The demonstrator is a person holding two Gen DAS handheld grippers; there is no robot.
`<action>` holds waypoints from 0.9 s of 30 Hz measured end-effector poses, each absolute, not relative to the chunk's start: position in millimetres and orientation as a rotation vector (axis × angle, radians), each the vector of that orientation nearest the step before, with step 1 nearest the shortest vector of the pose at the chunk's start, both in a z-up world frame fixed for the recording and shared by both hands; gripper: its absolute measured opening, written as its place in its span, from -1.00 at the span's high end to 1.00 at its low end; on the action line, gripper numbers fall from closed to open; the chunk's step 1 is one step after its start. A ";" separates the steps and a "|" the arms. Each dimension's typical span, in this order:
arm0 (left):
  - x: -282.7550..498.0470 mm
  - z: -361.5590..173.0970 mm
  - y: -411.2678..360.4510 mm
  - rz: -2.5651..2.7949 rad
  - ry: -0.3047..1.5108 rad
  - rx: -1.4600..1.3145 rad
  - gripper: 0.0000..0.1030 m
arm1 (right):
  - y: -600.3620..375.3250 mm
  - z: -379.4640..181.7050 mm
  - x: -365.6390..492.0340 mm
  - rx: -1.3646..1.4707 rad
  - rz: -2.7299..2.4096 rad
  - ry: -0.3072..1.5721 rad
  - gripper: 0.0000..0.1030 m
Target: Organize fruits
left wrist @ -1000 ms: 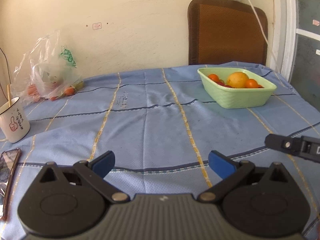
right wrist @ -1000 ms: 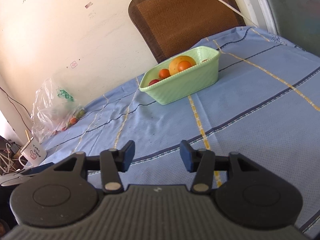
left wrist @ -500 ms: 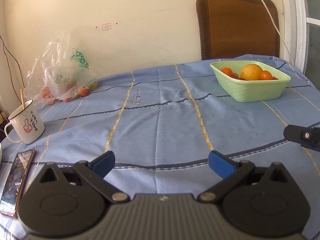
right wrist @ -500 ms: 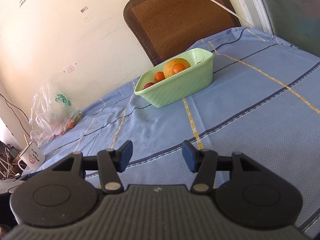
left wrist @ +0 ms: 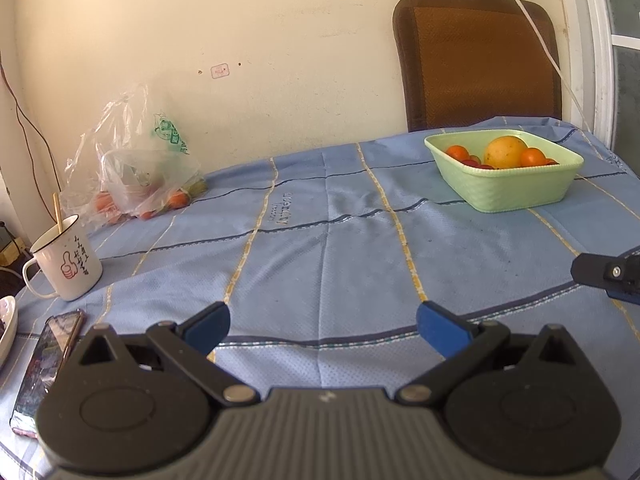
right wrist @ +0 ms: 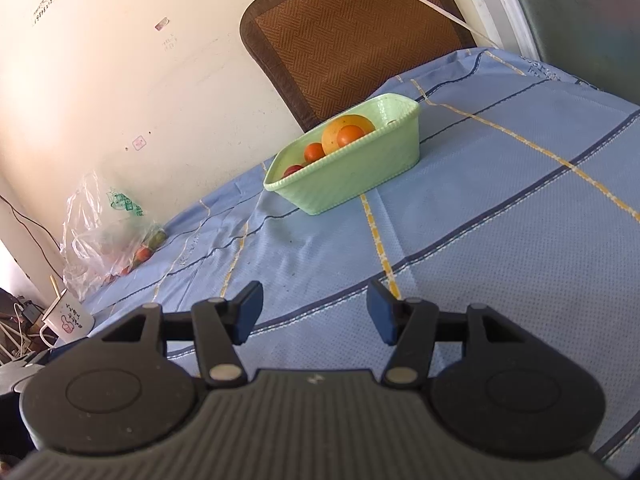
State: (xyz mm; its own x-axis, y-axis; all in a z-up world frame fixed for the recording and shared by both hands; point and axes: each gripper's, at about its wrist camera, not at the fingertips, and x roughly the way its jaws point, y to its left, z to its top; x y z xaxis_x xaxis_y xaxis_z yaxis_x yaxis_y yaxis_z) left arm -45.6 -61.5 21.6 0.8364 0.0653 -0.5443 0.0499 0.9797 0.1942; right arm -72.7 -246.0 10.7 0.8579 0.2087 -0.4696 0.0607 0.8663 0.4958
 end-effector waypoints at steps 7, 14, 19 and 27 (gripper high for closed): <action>-45.2 18.4 -66.9 0.055 0.583 0.265 -1.00 | -247.4 11.0 -73.2 0.528 0.084 0.539 -0.17; -45.9 18.9 -67.3 0.053 0.581 0.273 -1.00 | -247.8 11.8 -73.7 0.531 0.082 0.539 -0.17; -43.7 17.8 -67.1 0.020 0.633 0.251 -1.00 | -249.0 12.7 -73.6 0.534 0.080 0.537 -0.18; -45.1 19.2 -68.3 -0.025 0.662 0.219 -1.00 | -251.9 16.0 -75.3 0.544 0.079 0.524 -0.18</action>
